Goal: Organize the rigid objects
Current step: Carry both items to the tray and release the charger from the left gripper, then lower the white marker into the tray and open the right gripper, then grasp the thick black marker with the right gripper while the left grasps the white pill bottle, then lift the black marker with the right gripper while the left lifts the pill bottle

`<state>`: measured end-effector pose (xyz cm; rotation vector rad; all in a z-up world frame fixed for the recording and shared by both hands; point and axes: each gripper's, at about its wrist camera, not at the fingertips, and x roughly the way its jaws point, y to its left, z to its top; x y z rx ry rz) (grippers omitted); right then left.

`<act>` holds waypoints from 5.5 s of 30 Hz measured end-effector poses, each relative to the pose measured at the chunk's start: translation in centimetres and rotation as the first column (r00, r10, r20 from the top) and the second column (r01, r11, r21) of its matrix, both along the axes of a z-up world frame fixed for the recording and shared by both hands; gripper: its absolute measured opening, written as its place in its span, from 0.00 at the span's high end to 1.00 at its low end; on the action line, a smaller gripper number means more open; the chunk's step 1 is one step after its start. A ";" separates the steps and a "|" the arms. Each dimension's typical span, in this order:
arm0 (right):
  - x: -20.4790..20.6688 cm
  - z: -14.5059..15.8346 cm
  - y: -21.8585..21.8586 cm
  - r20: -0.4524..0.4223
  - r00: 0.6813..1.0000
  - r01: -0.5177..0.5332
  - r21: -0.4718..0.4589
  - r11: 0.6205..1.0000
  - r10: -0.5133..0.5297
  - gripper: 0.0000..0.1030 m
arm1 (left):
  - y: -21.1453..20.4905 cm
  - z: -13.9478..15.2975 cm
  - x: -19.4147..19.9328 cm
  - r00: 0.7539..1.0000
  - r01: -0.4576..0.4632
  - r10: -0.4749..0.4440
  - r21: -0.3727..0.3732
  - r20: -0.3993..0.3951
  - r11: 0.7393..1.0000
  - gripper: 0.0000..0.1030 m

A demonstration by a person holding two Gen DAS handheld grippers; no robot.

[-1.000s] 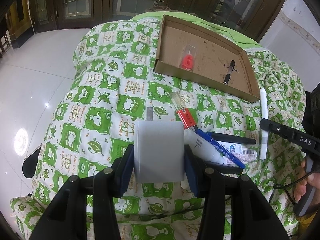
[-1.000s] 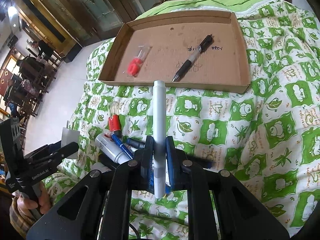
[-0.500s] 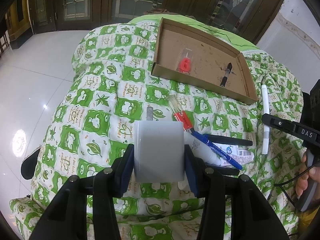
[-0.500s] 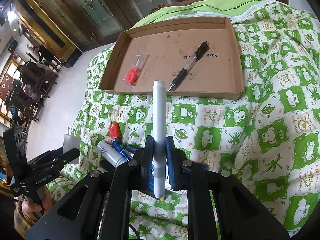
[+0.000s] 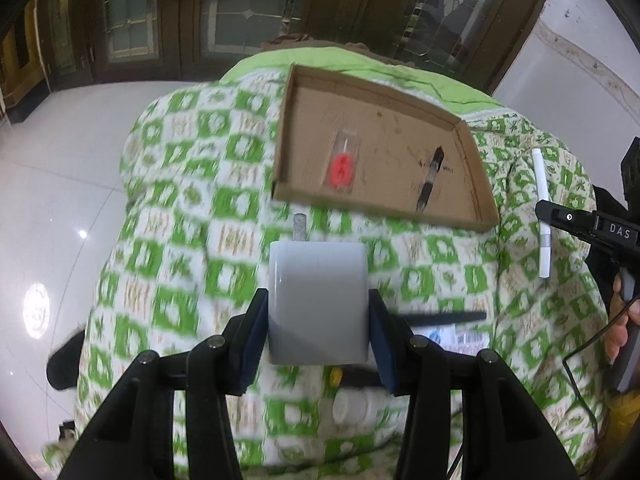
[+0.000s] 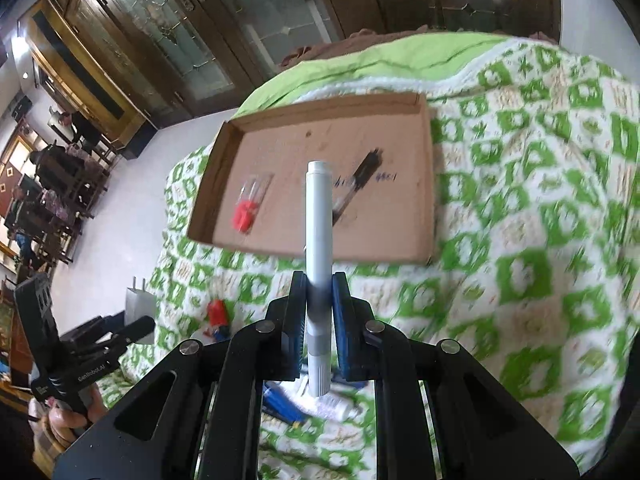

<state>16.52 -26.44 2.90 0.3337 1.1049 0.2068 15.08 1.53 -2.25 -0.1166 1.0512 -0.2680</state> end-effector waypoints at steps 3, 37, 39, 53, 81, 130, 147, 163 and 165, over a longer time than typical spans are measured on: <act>1.7 -0.4 -0.7 -0.004 1.000 0.004 -0.024 1.000 -0.004 0.88 | -1.0 0.4 1.9 1.000 0.016 -0.016 -0.006 0.004 1.000 0.54; 13.3 -10.3 -2.1 -0.185 0.983 -0.024 -0.088 0.996 0.007 0.88 | -12.7 -5.8 14.4 0.992 0.115 -0.107 0.129 -0.067 0.985 0.54; 13.4 -10.5 -1.7 -0.191 0.982 -0.033 -0.096 0.995 0.014 0.88 | -12.8 -5.9 14.4 0.992 0.113 -0.105 0.147 -0.065 0.983 0.54; 11.0 -9.5 -0.8 -0.150 0.989 -0.013 -0.122 0.992 -0.005 0.86 | -11.7 -0.8 10.6 0.993 0.113 -0.115 0.168 0.004 0.979 0.42; -0.9 -5.2 0.6 -0.052 0.998 -0.020 0.082 0.996 0.024 0.43 | -4.8 -3.5 -7.6 0.996 0.079 -0.075 0.131 -0.038 0.988 0.26; 0.4 -13.3 9.6 -0.345 0.901 -0.362 -0.264 0.894 0.263 0.72 | -4.6 -7.2 -5.4 0.977 0.110 -0.069 0.198 -0.201 0.974 0.43; 0.1 -10.8 7.3 -0.249 0.945 -0.246 -0.105 0.964 0.214 0.86 | -4.1 -5.9 -5.8 0.990 0.081 -0.061 0.151 -0.129 0.985 0.44; -0.6 -10.0 6.8 -0.220 0.954 -0.231 -0.113 0.966 0.202 0.86 | -2.9 -5.0 -6.0 0.994 0.046 -0.036 0.106 -0.100 0.993 0.44; -0.5 -10.1 7.1 -0.217 0.955 -0.230 -0.116 0.966 0.202 0.86 | -2.8 -4.8 -6.0 0.995 0.042 -0.033 0.102 -0.094 0.994 0.44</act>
